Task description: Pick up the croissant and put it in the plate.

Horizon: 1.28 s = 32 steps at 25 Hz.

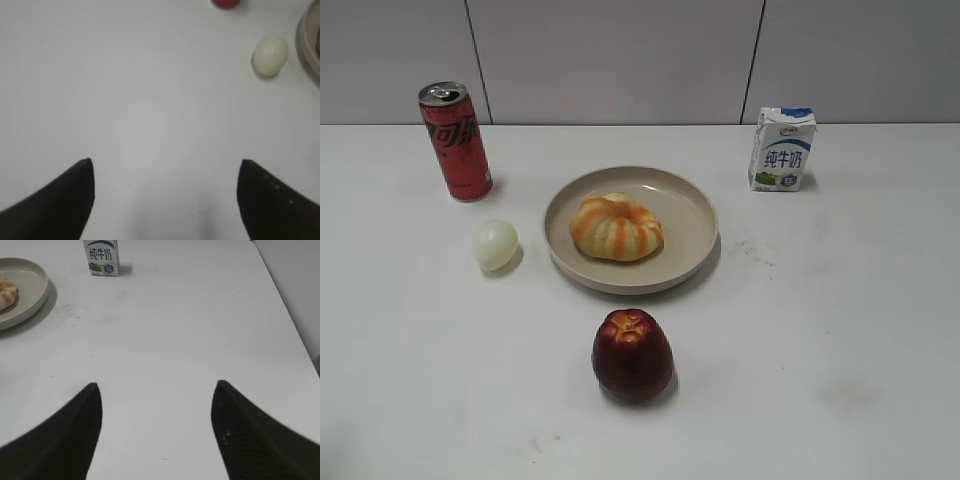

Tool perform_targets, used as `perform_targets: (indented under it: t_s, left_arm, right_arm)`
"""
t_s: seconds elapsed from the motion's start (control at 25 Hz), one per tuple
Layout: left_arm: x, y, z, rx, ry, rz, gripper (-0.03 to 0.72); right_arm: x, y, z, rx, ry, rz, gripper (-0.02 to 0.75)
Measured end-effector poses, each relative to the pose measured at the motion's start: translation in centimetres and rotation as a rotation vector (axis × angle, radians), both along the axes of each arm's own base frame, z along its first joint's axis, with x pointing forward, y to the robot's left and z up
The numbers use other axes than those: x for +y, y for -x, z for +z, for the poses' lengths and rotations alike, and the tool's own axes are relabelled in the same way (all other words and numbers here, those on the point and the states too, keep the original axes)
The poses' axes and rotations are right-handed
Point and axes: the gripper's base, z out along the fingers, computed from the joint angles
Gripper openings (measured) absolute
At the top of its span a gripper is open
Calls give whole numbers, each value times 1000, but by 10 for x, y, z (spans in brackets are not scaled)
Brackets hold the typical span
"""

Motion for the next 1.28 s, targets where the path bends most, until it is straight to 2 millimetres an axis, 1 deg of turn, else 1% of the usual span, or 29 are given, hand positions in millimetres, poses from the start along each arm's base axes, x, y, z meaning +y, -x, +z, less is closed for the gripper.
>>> perform_targets:
  t_s: [0.16,0.28,0.36,0.56,0.72,0.76,1.04,1.28]
  left_arm:
    - [0,35,-5,-147,0,4,664]
    - [1,51,-17,-192,-12,5,657]
    - [2,57,-19,-214,-21,4,654]
    - [2,60,-20,-207,-29,-3,648]
    - [2,62,-33,-117,-36,-10,638]
    - [2,63,-34,-109,-38,-11,633]
    - [2,63,-34,-109,-40,-12,594]
    - [2,63,-34,-109,-40,-13,589]
  right_arm:
    - [0,0,0,0,0,0,519]
    - [0,0,0,0,0,0,519]
    - [0,0,0,0,0,0,519]
    - [0,0,0,0,0,0,519]
    - [0,0,0,0,0,0,519]
    - [0,0,0,0,0,0,519]
    - [0,0,0,0,0,0,519]
    - [0,0,0,0,0,0,519]
